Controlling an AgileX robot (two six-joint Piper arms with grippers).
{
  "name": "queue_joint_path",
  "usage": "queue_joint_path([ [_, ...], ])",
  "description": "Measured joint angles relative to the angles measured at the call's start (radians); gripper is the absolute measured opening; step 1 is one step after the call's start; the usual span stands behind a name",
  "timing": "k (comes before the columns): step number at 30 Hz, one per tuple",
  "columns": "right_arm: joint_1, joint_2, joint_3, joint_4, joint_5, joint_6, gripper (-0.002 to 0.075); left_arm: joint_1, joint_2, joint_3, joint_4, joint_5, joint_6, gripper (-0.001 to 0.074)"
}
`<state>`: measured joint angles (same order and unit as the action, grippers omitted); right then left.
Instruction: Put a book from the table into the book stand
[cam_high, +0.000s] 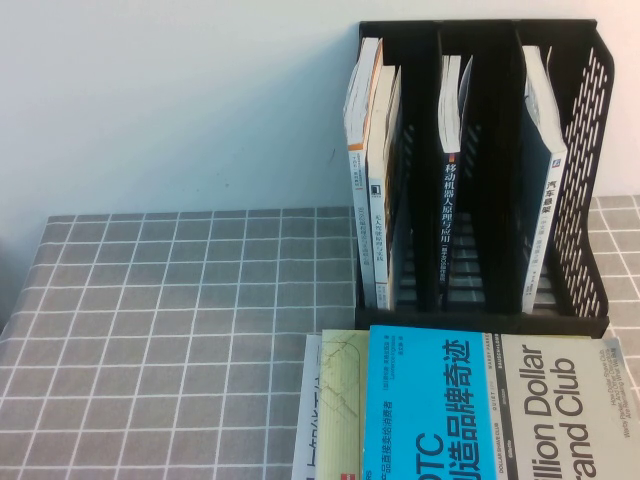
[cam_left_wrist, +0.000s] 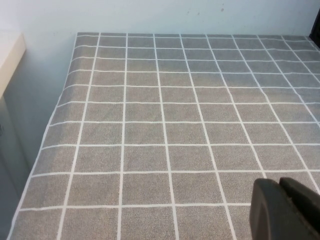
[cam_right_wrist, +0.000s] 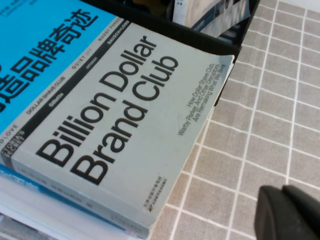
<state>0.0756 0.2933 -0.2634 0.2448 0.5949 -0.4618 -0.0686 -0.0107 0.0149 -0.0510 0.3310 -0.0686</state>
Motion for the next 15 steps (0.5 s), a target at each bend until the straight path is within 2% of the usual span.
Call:
queue_joint_path([
  [9, 0.0, 0.0, 0.001, 0.0, 0.0, -0.001, -0.0003, 0.0, 0.0, 0.0, 0.0, 0.0, 0.0, -0.0003],
  [15, -0.037, -0.112, 0.112, -0.118, -0.192, 0.019, -0.0003, 0.0, 0.0, 0.0, 0.0, 0.0, 0.0, -0.0003],
])
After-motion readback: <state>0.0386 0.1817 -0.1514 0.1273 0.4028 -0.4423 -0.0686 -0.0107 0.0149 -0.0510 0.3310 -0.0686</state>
